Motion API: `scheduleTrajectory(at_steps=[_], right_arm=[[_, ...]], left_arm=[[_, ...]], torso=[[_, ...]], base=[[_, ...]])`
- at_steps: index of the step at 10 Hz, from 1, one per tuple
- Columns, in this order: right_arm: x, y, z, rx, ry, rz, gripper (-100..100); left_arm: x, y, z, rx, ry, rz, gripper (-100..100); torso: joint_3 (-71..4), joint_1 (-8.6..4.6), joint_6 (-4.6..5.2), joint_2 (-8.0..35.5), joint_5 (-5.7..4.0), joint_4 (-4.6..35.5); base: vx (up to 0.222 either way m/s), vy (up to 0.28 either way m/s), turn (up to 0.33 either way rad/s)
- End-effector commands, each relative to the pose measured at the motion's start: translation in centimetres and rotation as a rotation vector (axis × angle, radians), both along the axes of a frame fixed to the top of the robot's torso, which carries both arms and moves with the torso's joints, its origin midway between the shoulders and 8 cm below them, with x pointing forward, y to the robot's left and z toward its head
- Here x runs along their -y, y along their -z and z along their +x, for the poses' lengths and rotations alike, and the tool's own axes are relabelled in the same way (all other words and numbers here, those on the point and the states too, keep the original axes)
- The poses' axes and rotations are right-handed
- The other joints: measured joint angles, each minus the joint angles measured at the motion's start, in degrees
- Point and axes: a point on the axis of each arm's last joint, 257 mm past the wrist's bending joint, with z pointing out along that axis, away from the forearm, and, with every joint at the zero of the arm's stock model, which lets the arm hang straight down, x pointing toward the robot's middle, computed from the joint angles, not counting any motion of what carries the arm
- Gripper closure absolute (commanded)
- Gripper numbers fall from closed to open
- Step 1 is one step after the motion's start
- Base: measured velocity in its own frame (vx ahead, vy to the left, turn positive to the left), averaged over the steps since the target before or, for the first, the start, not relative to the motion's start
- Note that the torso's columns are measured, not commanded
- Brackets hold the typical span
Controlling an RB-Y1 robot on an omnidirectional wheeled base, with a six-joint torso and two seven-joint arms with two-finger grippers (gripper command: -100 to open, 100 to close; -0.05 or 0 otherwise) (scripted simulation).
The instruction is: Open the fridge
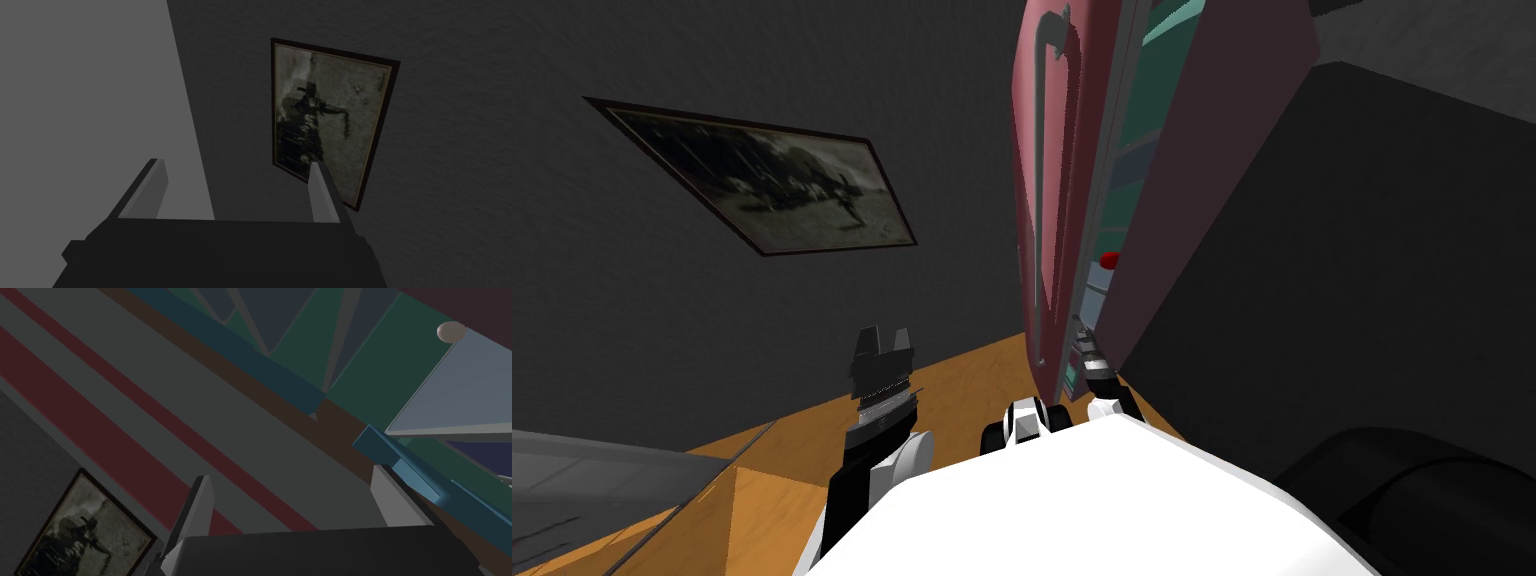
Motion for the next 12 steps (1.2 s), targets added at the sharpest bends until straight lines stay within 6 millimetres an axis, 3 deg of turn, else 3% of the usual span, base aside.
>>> scheduleTrajectory(at_steps=[1, 7, 8, 9, 12], right_arm=[[-0.1, 1.6, 0.0, -0.030, -0.031, 0.075, -100], [0.3, -1.1, 0.1, -0.002, -0.037, 0.071, -100], [0.4, -0.2, -0.2, -0.018, -0.033, 0.071, -100], [0.2, -0.1, 0.0, -0.002, -0.032, 0.074, 100], [0.2, 0.5, -0.2, -0.004, -0.027, 0.075, 100]], left_arm=[[0.0, 0.0, 0.0, 0.000, 0.000, 0.000, 0], [0.0, 0.0, 0.0, 0.000, 0.000, 0.000, 0], [0.0, 0.0, 0.0, 0.000, 0.000, 0.000, 0], [0.0, 0.0, 0.0, 0.000, 0.000, 0.000, 0], [0.0, 0.0, 0.0, 0.000, 0.000, 0.000, 0]], torso=[[-0.04, -0.03, -0.06, -0.06, -0.03, -0.02], [-0.05, 0.45, -0.09, 0.20, 0.55, 0.54], [-0.06, 0.46, -0.10, 0.22, 0.60, 0.60], [0.07, 0.45, -0.03, 0.35, 0.50, 0.50], [0.37, 0.46, 0.10, 0.71, 0.44, 0.51]], base=[[-0.012, 0.012, 0.061], [0.007, 0.006, -0.036], [-0.017, -0.004, -0.029], [-0.011, -0.004, 0.103], [-0.018, -0.008, 0.054]])
